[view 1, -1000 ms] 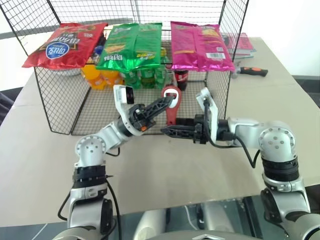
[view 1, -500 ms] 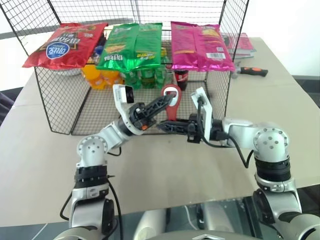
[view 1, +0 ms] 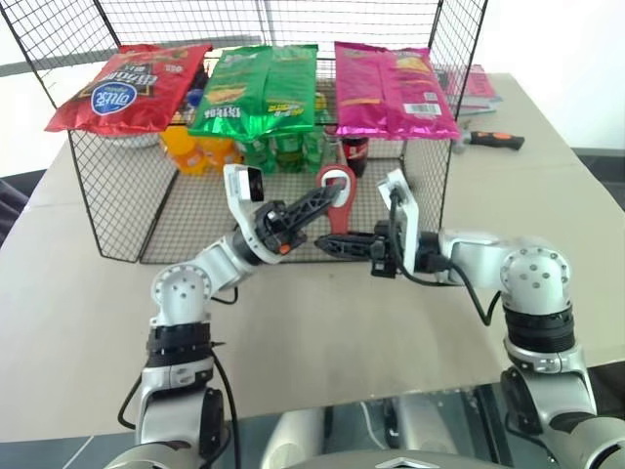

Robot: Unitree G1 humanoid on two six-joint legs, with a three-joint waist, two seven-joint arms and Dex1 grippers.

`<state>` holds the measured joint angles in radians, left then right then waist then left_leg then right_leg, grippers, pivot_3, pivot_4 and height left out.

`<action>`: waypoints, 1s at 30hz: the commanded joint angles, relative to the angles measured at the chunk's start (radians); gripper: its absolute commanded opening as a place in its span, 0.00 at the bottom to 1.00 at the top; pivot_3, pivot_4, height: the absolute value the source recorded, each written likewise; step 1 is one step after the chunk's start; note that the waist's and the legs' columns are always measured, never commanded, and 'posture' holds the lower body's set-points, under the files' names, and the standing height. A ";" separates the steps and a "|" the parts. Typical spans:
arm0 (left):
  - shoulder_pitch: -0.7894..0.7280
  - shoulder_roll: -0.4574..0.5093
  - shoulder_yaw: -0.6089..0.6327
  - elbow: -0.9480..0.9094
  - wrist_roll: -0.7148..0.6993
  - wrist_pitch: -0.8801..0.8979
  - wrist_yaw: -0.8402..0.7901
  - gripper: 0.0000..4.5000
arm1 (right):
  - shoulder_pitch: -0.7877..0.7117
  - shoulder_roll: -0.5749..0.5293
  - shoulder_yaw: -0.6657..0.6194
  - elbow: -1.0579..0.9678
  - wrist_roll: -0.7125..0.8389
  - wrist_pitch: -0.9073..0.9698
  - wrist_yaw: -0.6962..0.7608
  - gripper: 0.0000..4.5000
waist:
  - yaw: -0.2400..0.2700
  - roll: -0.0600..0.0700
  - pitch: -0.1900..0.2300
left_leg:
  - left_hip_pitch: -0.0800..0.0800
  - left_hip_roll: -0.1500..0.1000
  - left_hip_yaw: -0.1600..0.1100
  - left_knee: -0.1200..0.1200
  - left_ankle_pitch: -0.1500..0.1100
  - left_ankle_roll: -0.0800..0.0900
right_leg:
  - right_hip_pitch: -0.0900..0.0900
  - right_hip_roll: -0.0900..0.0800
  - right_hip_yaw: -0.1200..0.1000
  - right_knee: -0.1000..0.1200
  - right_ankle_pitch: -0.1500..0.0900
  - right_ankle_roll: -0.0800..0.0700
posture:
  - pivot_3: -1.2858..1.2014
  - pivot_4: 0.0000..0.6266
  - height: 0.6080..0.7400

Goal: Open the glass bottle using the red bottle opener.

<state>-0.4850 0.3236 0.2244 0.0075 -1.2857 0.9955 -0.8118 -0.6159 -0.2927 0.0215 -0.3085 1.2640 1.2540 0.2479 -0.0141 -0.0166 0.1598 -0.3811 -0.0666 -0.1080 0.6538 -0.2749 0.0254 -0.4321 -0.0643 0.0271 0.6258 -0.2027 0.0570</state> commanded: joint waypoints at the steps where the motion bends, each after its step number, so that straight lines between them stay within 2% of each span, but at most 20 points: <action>1: 0.011 0.016 0.041 -0.009 -0.001 -0.021 -0.009 0.00 | 0.018 -0.040 -0.060 -0.047 0.019 -0.026 0.014 0.00 | -0.001 0.000 0.000 | 0.000 0.000 0.000 0.000 0.000 0.000 | 0.000 0.000 0.000 0.000 0.000 0.000 | 0.52 0.24 1.00; 9: 0.000 0.009 0.045 0.011 0.016 -0.043 -0.013 0.00 | 0.028 -0.061 -0.058 -0.049 0.026 -0.048 0.027 0.00 | -0.001 0.000 0.000 | 0.000 0.000 0.001 0.000 0.000 0.000 | 0.000 0.000 0.000 0.001 0.000 0.000 | 0.52 0.24 1.00; 10: 0.000 0.010 0.043 0.012 0.016 -0.041 -0.018 0.16 | 0.029 -0.063 -0.055 -0.050 0.026 -0.049 0.030 0.00 | -0.001 0.000 0.000 | 0.000 0.000 0.001 0.000 0.000 0.000 | 0.000 0.000 0.000 0.001 0.000 0.000 | 0.52 0.24 1.00; 14: 0.000 0.004 0.062 0.017 0.018 -0.061 -0.009 0.54 | 0.052 -0.091 -0.040 -0.083 0.029 -0.049 0.061 0.00 | 0.000 0.000 0.000 | 0.000 0.000 0.000 0.000 0.000 0.000 | 0.000 0.000 0.000 0.000 0.000 0.000 | 0.52 0.24 1.00; 18: 0.035 0.004 0.077 -0.018 0.023 -0.078 -0.014 0.54 | 0.106 -0.164 -0.066 -0.131 0.019 -0.055 0.107 0.00 | 0.001 0.000 0.000 | 0.000 0.000 0.001 0.000 0.000 0.000 | 0.000 0.000 0.000 0.000 0.000 0.000 | 0.52 0.24 1.00; 21: 0.084 0.006 0.072 -0.092 0.041 -0.102 0.003 0.54 | 0.166 -0.247 -0.075 -0.193 -0.096 -0.146 0.175 0.00 | 0.003 0.000 0.000 | 0.000 0.000 0.001 0.001 0.000 0.000 | 0.000 0.000 0.000 0.000 0.000 0.000 | 0.52 0.24 1.00; 26: 0.141 -0.039 0.023 -0.221 0.318 -0.368 0.116 0.54 | 0.276 -0.302 -0.047 -0.240 -0.503 -0.552 0.249 0.00 | 0.006 -0.001 -0.001 | 0.000 0.000 0.002 0.001 0.000 0.000 | 0.001 0.000 0.001 0.001 0.000 0.000 | 0.52 0.24 1.00; 30: 0.172 -0.066 -0.040 -0.208 0.620 -0.681 0.145 0.54 | 0.336 -0.253 -0.026 -0.228 -0.750 -0.820 0.213 0.00 | 0.007 -0.001 -0.001 | 0.002 0.000 0.004 0.001 0.000 0.000 | 0.001 0.000 0.003 0.001 0.000 0.001 | 0.52 0.24 1.00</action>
<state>-0.3062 0.2647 0.2024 -0.1810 -0.7752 0.4528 -0.6782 -0.2823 -0.5543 -0.0081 -0.5123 0.6083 0.5551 0.4699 -0.0072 -0.0177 0.1583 -0.3797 -0.0662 -0.1035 0.6544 -0.2748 0.0252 -0.4316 -0.0642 0.0300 0.6264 -0.2023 0.0575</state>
